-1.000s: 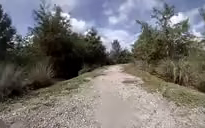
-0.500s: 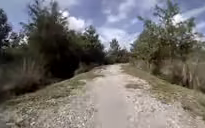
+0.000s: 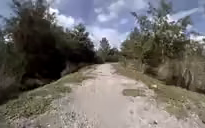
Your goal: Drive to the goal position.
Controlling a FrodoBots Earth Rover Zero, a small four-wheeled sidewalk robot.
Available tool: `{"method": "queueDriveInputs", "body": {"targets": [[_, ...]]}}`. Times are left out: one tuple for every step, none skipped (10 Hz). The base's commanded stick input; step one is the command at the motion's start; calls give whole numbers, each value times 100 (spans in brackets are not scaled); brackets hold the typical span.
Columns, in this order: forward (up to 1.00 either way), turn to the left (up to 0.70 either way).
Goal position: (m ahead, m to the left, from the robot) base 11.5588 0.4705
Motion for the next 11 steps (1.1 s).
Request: {"method": "queueDriveInputs", "body": {"targets": [[85,0],[85,0],[85,0],[85,0],[85,0],[85,0],[85,0],[85,0],[85,0],[85,0],[85,0]]}}
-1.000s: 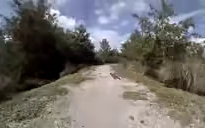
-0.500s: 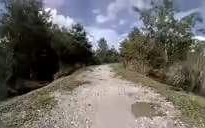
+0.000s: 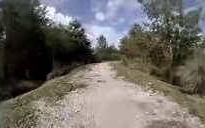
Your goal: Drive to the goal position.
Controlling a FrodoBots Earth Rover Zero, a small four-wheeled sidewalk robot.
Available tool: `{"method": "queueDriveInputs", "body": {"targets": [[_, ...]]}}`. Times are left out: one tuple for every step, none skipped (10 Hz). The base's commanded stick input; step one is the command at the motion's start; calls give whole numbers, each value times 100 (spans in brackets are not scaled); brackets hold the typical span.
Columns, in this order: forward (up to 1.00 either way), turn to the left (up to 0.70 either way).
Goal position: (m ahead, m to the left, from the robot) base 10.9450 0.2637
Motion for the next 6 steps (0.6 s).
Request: {"method": "queueDriveInputs", "body": {"targets": [[85,0],[85,0],[85,0],[85,0],[85,0],[85,0]]}}
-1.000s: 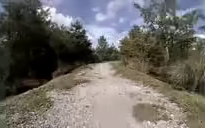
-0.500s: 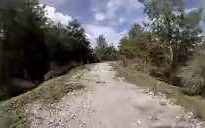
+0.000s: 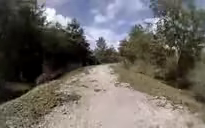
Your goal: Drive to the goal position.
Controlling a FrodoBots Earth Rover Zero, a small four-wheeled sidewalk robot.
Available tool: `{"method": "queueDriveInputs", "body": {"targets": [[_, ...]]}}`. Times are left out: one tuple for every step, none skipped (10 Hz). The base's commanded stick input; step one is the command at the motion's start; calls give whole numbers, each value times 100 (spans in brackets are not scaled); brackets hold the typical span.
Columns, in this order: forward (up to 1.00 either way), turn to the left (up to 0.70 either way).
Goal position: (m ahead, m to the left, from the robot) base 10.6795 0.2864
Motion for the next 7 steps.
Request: {"method": "queueDriveInputs", "body": {"targets": [[85,0],[85,0],[85,0],[85,0],[85,0],[85,0],[85,5]]}}
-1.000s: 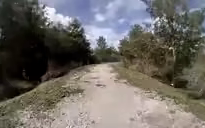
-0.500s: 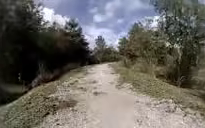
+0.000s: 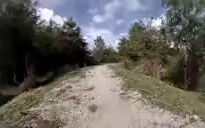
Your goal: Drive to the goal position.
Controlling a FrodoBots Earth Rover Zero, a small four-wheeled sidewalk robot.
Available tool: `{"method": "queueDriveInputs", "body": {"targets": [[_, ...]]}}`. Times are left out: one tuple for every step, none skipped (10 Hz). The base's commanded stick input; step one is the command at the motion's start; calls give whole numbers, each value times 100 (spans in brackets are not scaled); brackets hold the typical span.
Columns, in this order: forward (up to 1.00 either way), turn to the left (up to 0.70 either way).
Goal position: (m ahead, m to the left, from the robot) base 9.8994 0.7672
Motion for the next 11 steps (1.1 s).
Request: {"method": "queueDriveInputs", "body": {"targets": [[85,22],[85,34],[85,34],[85,1],[85,0],[85,0],[85,0],[85,0],[85,0],[85,0],[85,0]]}}
